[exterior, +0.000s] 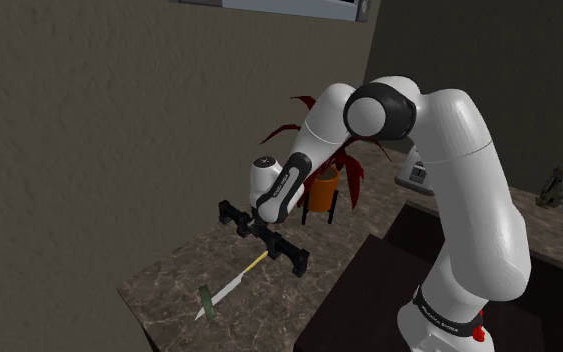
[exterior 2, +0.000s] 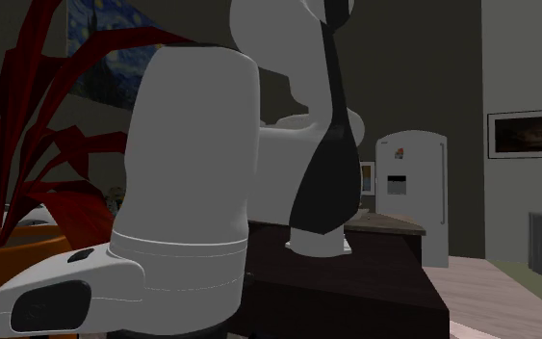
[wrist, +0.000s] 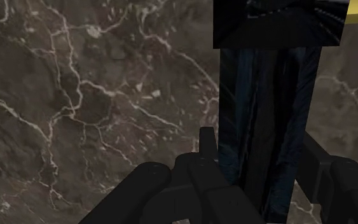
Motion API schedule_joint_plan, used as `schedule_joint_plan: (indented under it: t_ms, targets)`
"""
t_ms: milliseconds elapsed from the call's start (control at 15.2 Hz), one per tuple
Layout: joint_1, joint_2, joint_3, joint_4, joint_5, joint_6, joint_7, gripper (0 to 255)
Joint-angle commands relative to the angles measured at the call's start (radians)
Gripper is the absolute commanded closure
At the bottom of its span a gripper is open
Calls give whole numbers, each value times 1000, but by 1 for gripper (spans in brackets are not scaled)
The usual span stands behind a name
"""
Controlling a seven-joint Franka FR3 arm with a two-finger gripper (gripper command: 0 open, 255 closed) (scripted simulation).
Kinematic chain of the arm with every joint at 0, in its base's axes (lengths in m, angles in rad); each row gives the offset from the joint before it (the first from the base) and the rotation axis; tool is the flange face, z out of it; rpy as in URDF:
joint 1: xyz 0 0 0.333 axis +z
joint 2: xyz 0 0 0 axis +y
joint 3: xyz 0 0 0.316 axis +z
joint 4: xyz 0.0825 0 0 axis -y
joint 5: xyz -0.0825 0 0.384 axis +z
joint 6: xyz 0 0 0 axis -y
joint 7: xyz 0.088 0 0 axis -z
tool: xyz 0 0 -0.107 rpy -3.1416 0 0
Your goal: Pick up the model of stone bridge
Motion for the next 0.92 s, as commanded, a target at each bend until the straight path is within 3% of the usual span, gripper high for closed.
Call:
schedule_joint_plan:
  t_ms: [0,396,858]
  targets:
    - [0,1,0,1,0,1,0,255]
    - [0,1,0,1,0,0,0,255]
    - [-10,-89,12,-28,9,-61,-14,255]
